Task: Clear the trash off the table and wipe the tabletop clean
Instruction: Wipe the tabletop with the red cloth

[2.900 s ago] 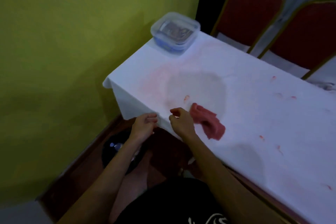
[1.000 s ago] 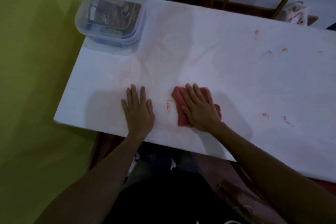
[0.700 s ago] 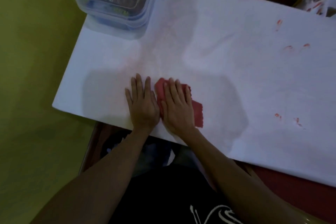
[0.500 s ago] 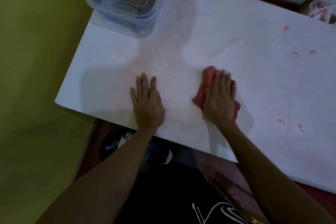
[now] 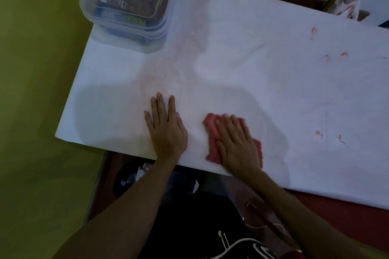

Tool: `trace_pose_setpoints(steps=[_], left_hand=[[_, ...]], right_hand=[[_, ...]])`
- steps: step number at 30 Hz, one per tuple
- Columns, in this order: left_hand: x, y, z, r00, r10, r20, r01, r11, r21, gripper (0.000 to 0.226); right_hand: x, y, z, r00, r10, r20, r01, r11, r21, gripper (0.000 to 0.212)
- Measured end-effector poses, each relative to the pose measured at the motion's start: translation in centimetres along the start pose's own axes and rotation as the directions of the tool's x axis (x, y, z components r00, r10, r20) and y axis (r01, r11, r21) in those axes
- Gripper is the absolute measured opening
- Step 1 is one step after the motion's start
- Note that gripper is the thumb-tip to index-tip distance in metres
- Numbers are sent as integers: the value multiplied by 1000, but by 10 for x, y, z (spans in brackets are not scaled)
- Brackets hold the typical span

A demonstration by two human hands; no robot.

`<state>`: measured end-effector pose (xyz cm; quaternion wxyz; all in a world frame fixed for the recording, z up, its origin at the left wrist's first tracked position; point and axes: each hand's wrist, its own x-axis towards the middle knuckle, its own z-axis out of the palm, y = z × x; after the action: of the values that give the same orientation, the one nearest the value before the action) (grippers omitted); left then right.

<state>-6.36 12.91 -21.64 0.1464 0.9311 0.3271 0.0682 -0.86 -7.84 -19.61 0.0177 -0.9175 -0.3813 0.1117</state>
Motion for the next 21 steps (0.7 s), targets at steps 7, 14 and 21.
trace_pose_setpoints(steps=[7,14,21], left_hand=[[2,-2,2,1000,4,-7,-4,1000,-13,50],[-3,-38,-13,999,-39,12,40,997,-68,56],[-21,-64,-17,995,7,-100,-6,1000,11,51]], right_hand=[[105,-7,-25,858,511,-60,-494,851,177,90],[38,-97,-4,999,-12,45,4,986,165,78],[44,8,-12,997,-75,19,75,996,-57,95]])
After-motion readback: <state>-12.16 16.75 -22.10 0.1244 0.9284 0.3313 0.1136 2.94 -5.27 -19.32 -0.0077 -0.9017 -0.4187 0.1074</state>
